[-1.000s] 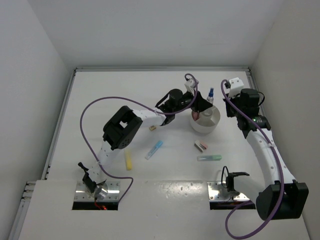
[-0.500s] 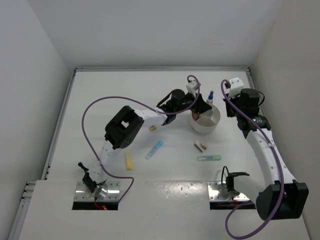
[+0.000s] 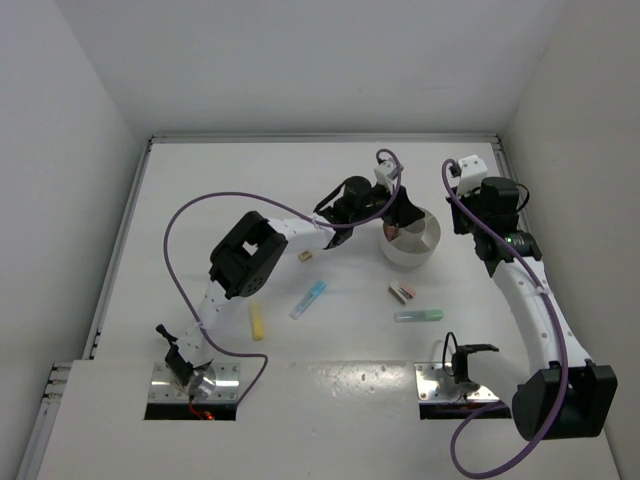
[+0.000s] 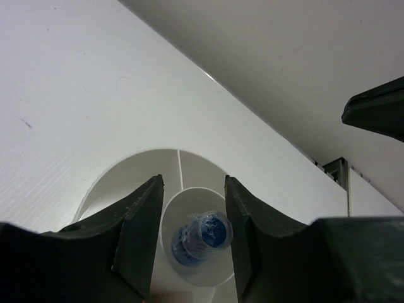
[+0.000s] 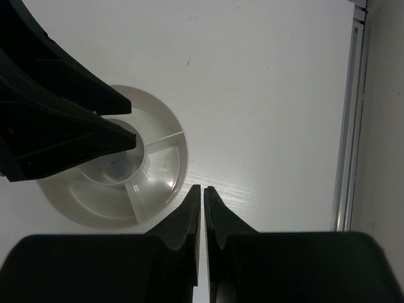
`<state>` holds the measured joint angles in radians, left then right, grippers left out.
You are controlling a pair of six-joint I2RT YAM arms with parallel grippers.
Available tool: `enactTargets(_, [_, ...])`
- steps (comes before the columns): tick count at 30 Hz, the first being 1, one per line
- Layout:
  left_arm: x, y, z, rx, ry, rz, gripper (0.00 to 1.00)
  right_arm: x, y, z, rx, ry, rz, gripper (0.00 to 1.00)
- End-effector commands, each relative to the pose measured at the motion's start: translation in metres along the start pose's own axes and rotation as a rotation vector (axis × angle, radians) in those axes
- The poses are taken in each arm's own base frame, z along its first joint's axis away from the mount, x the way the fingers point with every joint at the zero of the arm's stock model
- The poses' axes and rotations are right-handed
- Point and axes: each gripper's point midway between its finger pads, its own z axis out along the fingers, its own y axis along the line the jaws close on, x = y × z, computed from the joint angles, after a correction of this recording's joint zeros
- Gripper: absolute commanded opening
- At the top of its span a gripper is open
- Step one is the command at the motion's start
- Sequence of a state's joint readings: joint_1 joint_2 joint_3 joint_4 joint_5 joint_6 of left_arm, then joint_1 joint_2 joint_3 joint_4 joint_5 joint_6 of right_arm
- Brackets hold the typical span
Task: Sort the stationery into containers
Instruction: Place the stationery in the storage box, then pick up the stationery from the center of the board.
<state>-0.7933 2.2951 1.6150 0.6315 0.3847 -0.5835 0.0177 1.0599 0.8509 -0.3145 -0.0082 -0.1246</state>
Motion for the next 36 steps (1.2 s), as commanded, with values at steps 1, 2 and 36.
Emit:
enactTargets(1, [-0.021,-0.016,0.005,0.037,-0.044,0.048,0.49,-0.013,-0.002,0.000,0.012,-0.051,-0.006,0.05])
enactTargets(2, [-0.019,-0.015,0.005,0.033,-0.036,0.045,0.49,-0.013,-0.002,0.000,0.012,-0.051,-0.006,0.05])
enactTargets(36, [-0.046,0.158,-0.307,-1.395,-0.220,-0.700,0.63,-0.010,0.006,0.002,-0.033,-0.041,-0.006,0.05])
